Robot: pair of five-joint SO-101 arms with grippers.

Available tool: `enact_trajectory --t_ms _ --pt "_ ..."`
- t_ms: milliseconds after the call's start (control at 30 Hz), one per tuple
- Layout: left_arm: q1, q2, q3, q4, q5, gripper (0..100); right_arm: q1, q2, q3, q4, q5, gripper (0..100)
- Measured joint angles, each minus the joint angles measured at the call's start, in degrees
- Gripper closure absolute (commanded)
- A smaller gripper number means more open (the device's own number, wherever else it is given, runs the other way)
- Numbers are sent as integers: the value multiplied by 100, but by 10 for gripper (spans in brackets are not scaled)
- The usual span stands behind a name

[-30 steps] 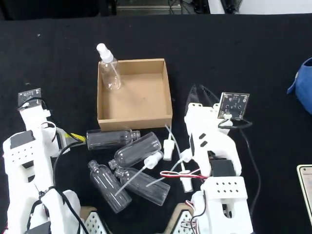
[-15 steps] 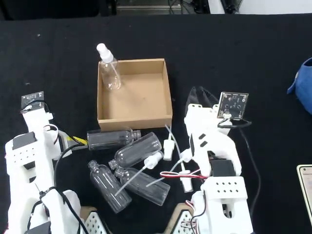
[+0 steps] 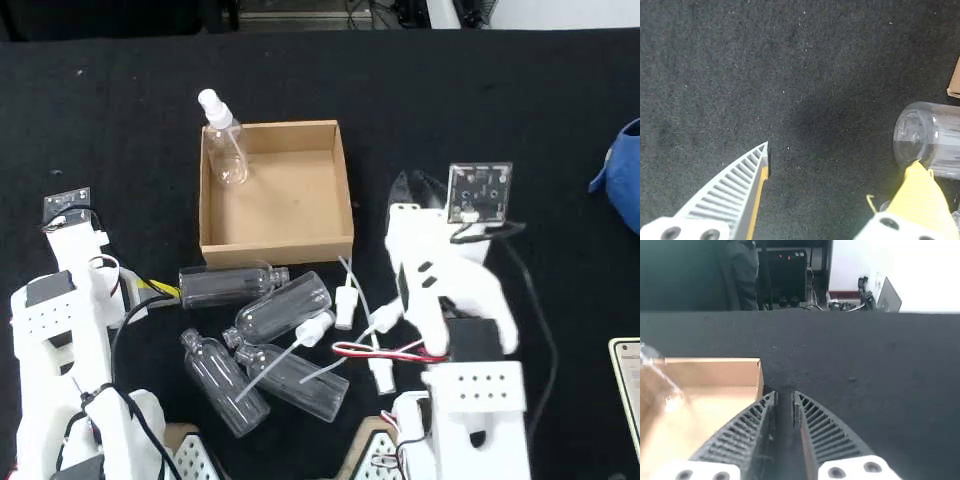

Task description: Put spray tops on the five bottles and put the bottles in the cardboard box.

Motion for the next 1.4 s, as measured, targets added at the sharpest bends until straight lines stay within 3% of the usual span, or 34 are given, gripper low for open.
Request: enact_trajectory --t_ms 200,333,467,667,867,1067,1400 --pt "0 0 0 0 0 729 -870 -9 -738 1960 668 830" --pt "0 0 0 0 0 730 -1996 -9 -738 2752 1055 841" --pt "-360 0 -26 0 35 730 -3262 -9 -598 2734 791 890" --pt "-1284 0 -264 0 378 730 -5055 580 -141 1705 431 891" --pt "-1952 0 -457 0 615 730 -5565 1916 -158 897 0 889" --pt "-2725 0 -492 -290 1046 730 -6013 2989 -695 853 -818 779" --pt "-2910 0 -492 -404 1319 730 -6716 4237 -1073 844 -2338 768"
